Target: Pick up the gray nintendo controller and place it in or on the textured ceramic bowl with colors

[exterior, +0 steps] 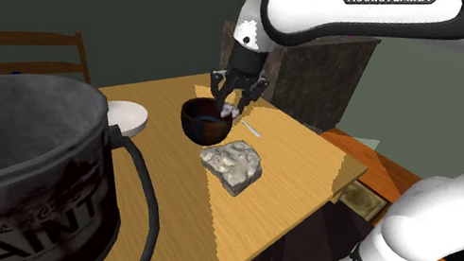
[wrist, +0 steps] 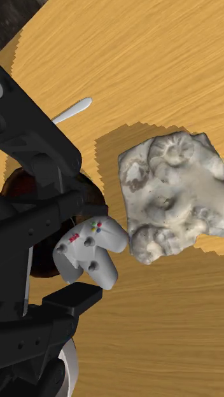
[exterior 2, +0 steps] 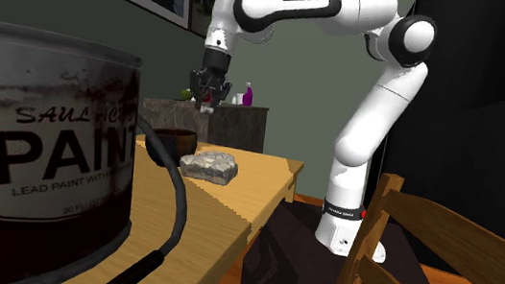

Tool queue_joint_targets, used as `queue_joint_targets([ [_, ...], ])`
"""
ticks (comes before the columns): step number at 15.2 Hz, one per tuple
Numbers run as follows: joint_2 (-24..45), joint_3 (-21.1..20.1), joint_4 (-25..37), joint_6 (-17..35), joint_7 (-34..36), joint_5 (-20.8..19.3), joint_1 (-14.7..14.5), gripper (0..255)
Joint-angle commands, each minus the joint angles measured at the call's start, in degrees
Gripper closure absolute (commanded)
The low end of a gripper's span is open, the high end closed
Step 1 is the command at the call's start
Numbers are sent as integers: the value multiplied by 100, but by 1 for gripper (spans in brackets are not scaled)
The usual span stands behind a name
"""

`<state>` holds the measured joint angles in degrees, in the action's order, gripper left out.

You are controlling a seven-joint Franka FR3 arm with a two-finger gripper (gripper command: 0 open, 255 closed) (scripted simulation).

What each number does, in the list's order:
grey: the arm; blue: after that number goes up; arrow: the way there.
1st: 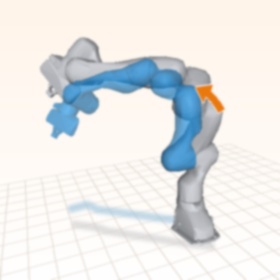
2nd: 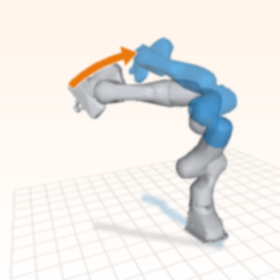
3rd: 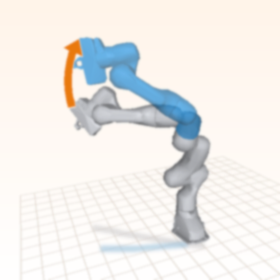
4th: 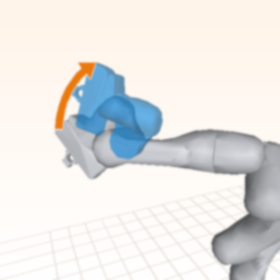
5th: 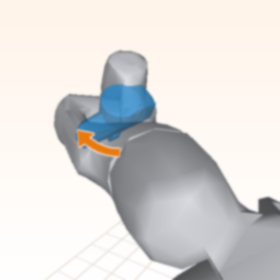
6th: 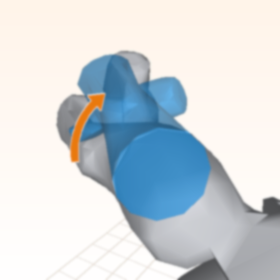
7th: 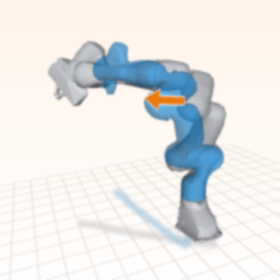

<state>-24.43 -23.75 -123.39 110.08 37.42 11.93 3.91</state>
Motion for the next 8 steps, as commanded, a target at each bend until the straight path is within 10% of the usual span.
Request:
queue_joint_targets([
  [1, 421, 8, 335, 62, -58, -153, 126, 255],
  [8, 1989, -46, 1885, -27, -18, -784, 396, 255],
])
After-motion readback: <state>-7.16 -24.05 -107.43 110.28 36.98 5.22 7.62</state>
